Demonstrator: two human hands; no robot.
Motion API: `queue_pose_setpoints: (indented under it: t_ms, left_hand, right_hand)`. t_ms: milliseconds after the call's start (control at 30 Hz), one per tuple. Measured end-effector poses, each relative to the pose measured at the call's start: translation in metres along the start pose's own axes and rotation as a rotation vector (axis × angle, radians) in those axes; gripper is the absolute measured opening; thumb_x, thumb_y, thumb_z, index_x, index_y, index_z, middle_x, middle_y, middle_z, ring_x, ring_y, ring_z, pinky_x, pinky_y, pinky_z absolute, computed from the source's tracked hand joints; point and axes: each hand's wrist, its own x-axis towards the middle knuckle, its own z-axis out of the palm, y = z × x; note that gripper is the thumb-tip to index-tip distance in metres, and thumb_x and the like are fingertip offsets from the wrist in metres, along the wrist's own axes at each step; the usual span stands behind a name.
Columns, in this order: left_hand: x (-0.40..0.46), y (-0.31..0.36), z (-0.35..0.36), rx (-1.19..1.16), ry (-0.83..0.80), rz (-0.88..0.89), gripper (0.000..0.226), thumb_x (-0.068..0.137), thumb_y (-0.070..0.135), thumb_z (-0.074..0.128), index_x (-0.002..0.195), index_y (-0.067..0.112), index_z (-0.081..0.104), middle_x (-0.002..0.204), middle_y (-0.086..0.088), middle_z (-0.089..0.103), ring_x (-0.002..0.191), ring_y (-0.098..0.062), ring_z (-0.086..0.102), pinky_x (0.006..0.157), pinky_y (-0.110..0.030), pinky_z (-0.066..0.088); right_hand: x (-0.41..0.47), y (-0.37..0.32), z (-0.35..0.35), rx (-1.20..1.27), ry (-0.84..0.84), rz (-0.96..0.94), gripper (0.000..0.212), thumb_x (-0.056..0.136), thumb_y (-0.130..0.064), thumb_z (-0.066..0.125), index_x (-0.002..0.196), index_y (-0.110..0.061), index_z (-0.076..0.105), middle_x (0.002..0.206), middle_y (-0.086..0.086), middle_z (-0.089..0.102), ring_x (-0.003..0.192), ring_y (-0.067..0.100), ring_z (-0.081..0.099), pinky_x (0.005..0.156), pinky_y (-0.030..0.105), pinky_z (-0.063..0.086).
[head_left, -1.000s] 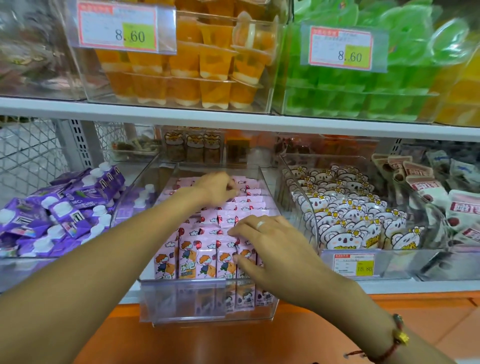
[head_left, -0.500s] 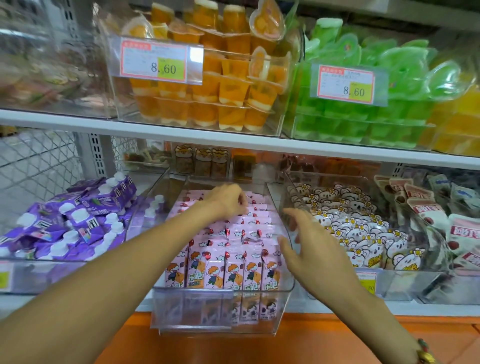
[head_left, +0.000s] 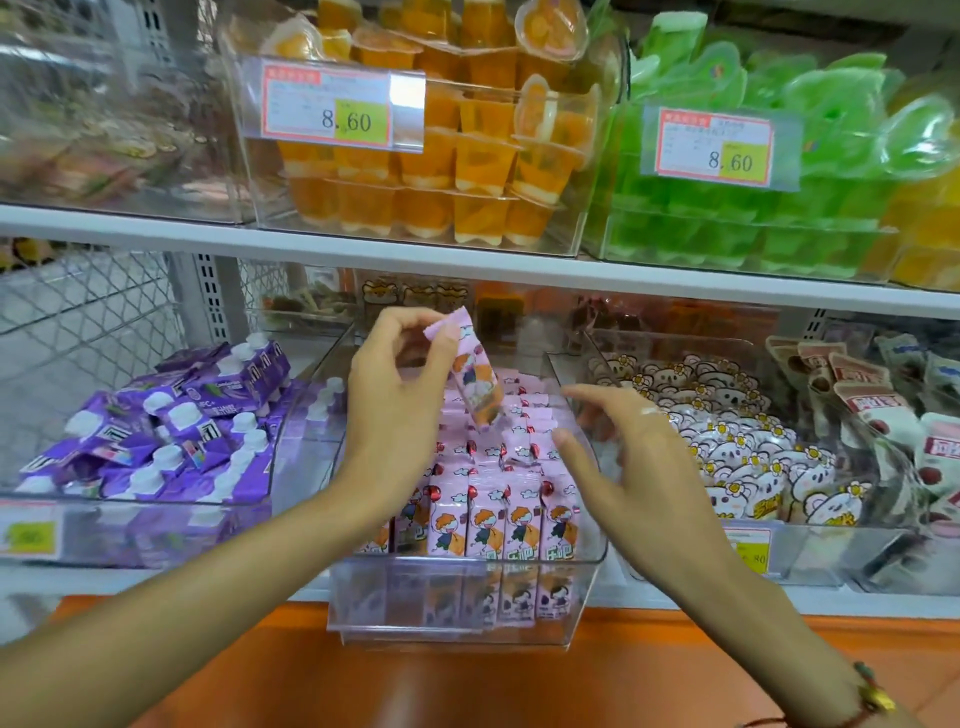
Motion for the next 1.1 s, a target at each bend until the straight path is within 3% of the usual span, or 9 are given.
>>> queue_pose_setpoints:
  t_ms: [167,300,400,500,600,733,833,933,1100]
  left_hand:
    - [-0.036,0.008,-0.017,-0.182,-0.083,-0.19,0.004,0.088,0.024,0.06,0.091,0.022,0.063,0.085,0.008,0.073,0.082,-0.001,0.067,0.078,-0.022,0.056]
    - [-0.039,0.006,-0.021,-0.253,-0.122,-0.274,0.011,0.093,0.02,0.055,0.1,0.02,0.064,0.091,0.008,0.072,0.085,0.001,0.067,0.07,-0.017,0.055]
    - [-0.04,0.001,-0.023,-0.247,-0.14,-0.303,0.016,0.095,0.015,0.052,0.105,0.022,0.062,0.1,0.013,0.07,0.092,0.004,0.066,0.07,-0.015,0.055]
    - [-0.039,-0.003,-0.025,-0.179,-0.193,-0.272,0.031,0.093,0.0,0.05,0.104,0.027,0.061,0.109,0.018,0.066,0.102,0.002,0.063,0.078,-0.019,0.055]
    - [-0.04,-0.006,-0.028,-0.029,-0.278,-0.208,0.045,0.082,-0.008,0.055,0.097,0.033,0.066,0.102,0.023,0.066,0.095,0.0,0.062,0.074,-0.018,0.053]
    - [-0.045,-0.01,-0.027,0.059,-0.319,-0.169,0.045,0.071,0.01,0.08,0.099,0.039,0.063,0.099,0.027,0.06,0.087,-0.001,0.059,0.068,-0.012,0.048]
    - [-0.045,-0.013,-0.025,0.046,-0.294,-0.135,0.039,0.074,0.024,0.081,0.104,0.037,0.061,0.099,0.024,0.065,0.088,0.002,0.062,0.068,-0.011,0.047]
    - [-0.043,-0.015,-0.024,0.018,-0.272,-0.173,0.032,0.081,0.024,0.074,0.105,0.04,0.059,0.102,0.023,0.068,0.093,0.005,0.064,0.076,-0.009,0.048]
    - [-0.044,-0.02,-0.025,0.157,-0.343,-0.094,0.027,0.087,0.023,0.068,0.109,0.037,0.062,0.114,0.024,0.063,0.112,0.004,0.056,0.094,-0.026,0.047]
  right_hand:
    - [-0.005,-0.034,0.016,0.317,-0.233,0.015,0.035,0.09,-0.048,0.049,0.124,-0.039,0.05,0.113,-0.025,0.054,0.108,-0.008,0.047,0.088,0.005,0.034]
    - [-0.003,-0.043,0.029,0.597,-0.325,0.147,0.019,0.095,-0.027,0.055,0.113,-0.031,0.055,0.095,-0.018,0.062,0.083,-0.006,0.057,0.073,0.01,0.044]
    - [0.001,-0.043,0.035,0.801,-0.321,0.324,0.013,0.093,-0.018,0.058,0.102,-0.027,0.056,0.086,-0.008,0.062,0.068,-0.008,0.061,0.062,0.005,0.045]
    - [0.002,-0.039,0.039,0.866,-0.338,0.467,0.02,0.09,-0.031,0.061,0.11,-0.027,0.057,0.096,-0.015,0.067,0.081,-0.008,0.065,0.065,0.006,0.047]
    - [0.005,-0.039,0.042,0.952,-0.307,0.586,0.044,0.087,-0.035,0.064,0.126,-0.015,0.053,0.108,-0.005,0.069,0.089,0.003,0.068,0.07,0.018,0.054]
    - [0.005,-0.042,0.043,1.058,-0.232,0.587,0.029,0.087,-0.027,0.065,0.11,-0.009,0.059,0.075,-0.006,0.07,0.073,0.009,0.07,0.065,0.023,0.057]
    - [0.007,-0.042,0.04,1.075,-0.233,0.588,0.027,0.089,-0.03,0.062,0.111,-0.015,0.062,0.088,-0.004,0.074,0.085,0.012,0.071,0.079,0.028,0.057]
    - [0.009,-0.041,0.035,1.071,-0.276,0.595,0.026,0.098,-0.032,0.047,0.117,-0.022,0.062,0.11,-0.009,0.071,0.102,0.004,0.065,0.087,0.024,0.05]
    - [0.005,-0.044,0.037,1.037,-0.184,0.596,0.023,0.096,-0.021,0.053,0.116,-0.015,0.063,0.101,-0.002,0.073,0.08,0.002,0.068,0.074,0.018,0.056]
